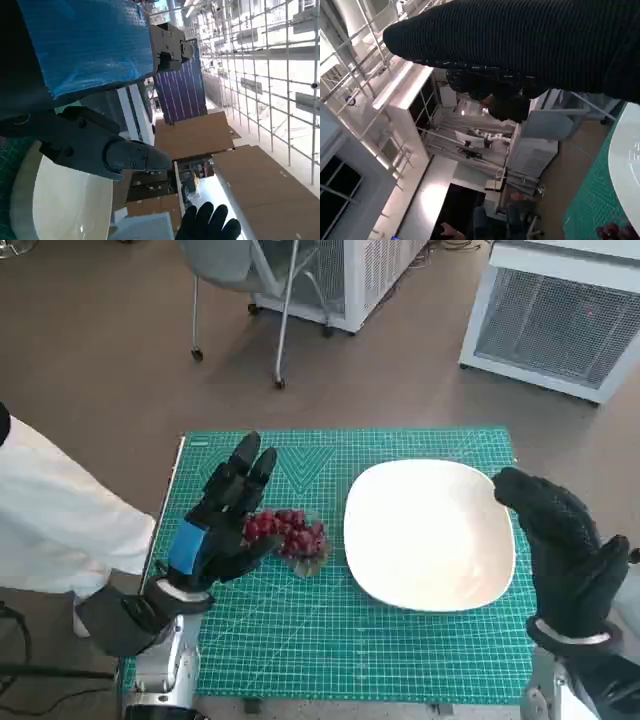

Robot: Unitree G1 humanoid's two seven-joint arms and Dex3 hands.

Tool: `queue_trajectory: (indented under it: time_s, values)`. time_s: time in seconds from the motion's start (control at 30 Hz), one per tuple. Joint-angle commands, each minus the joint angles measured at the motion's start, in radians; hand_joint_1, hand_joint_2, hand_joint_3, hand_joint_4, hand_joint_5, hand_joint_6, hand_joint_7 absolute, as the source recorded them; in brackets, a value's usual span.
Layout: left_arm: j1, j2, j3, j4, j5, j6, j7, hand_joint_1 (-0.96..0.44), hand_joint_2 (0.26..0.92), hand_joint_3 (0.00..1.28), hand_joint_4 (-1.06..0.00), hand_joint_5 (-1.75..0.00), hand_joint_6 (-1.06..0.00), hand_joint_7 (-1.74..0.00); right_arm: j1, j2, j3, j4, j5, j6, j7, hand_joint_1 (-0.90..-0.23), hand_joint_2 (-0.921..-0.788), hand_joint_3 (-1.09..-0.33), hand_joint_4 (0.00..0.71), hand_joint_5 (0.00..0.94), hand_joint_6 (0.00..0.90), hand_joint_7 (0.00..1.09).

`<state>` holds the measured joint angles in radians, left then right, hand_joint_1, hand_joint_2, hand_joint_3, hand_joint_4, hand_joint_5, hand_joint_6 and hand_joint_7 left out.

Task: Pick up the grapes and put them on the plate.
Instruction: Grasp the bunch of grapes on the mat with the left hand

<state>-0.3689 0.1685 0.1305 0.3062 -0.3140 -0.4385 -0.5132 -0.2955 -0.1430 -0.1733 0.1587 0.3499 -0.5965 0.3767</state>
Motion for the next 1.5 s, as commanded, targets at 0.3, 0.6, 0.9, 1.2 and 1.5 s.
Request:
queue_trajectory:
  time_s: [0.3,0.6,0.9,1.2,1.5]
  values:
    - [0.003,0.002,-0.002,0.003,-0.002,0.012,-0.008,-0.46,0.921,0.2,-0.12,0.0,-0.16,-0.03,0.025,0.001,-0.003,-0.006,0.001,0.022,0.0,-0.506,-0.921,-0.546,0.487,0.002,0.173,0.63]
    - [0.002,0.005,0.0,0.006,-0.006,0.019,-0.015,-0.46,0.921,0.2,-0.12,0.0,-0.16,-0.03,0.026,0.002,-0.005,-0.007,-0.006,0.021,-0.004,-0.508,-0.921,-0.545,0.487,0.002,0.174,0.63]
    - [0.002,0.008,0.004,-0.001,-0.003,0.025,-0.015,-0.46,0.921,0.2,-0.15,-0.02,-0.17,-0.04,0.023,0.002,-0.004,-0.009,-0.012,0.024,-0.008,-0.508,-0.921,-0.546,0.487,0.002,0.173,0.63]
    - [0.003,0.011,0.005,-0.001,0.003,0.026,-0.008,-0.45,0.921,0.21,-0.22,-0.05,-0.23,-0.07,0.019,-0.002,-0.005,-0.008,-0.012,0.029,-0.007,-0.509,-0.921,-0.545,0.487,0.002,0.173,0.63]
    - [0.003,0.011,0.006,0.002,0.005,0.02,-0.001,-0.46,0.921,0.21,-0.3,-0.08,-0.26,-0.08,0.017,-0.003,-0.005,-0.009,-0.015,0.032,-0.008,-0.511,-0.921,-0.544,0.487,0.002,0.173,0.63]
